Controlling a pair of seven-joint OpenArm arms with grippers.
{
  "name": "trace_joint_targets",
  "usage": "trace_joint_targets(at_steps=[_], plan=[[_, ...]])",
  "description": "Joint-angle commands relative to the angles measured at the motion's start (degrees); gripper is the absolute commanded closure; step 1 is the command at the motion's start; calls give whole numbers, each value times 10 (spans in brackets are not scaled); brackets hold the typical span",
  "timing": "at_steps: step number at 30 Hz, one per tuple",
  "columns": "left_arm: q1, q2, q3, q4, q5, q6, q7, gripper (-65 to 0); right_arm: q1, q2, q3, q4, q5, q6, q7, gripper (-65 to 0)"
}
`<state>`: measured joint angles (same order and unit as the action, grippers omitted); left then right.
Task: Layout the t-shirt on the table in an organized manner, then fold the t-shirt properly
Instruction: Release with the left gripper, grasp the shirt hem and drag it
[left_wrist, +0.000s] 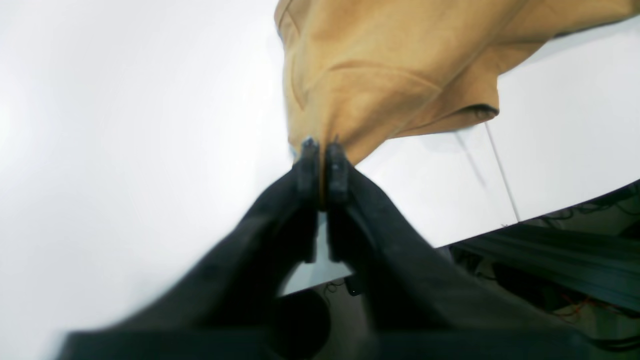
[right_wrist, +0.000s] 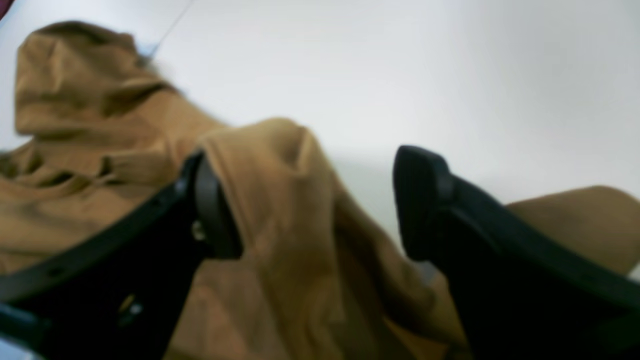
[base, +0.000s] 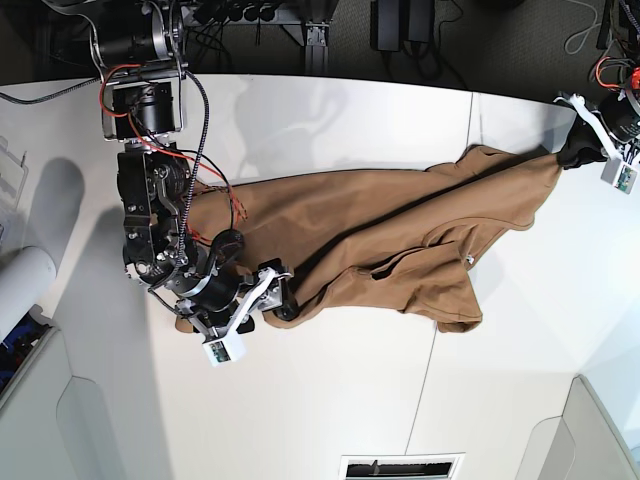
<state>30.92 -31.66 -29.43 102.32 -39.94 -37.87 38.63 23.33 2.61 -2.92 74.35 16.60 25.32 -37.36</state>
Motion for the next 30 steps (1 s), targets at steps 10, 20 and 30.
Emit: trace_joint_targets(at_steps=[10,20,30], plan=[[-3,-56,-42,41,-134,-5,70,-380,-56,4,2,48,18,26,11,-430],[-136,-55,53,47,-97,0,38,-378,-144,4,2,130,10,24,10,-430],[-328,-23,287,-121,13,53,-14,-378,-181,4,2,129,-36,15,9,-430]])
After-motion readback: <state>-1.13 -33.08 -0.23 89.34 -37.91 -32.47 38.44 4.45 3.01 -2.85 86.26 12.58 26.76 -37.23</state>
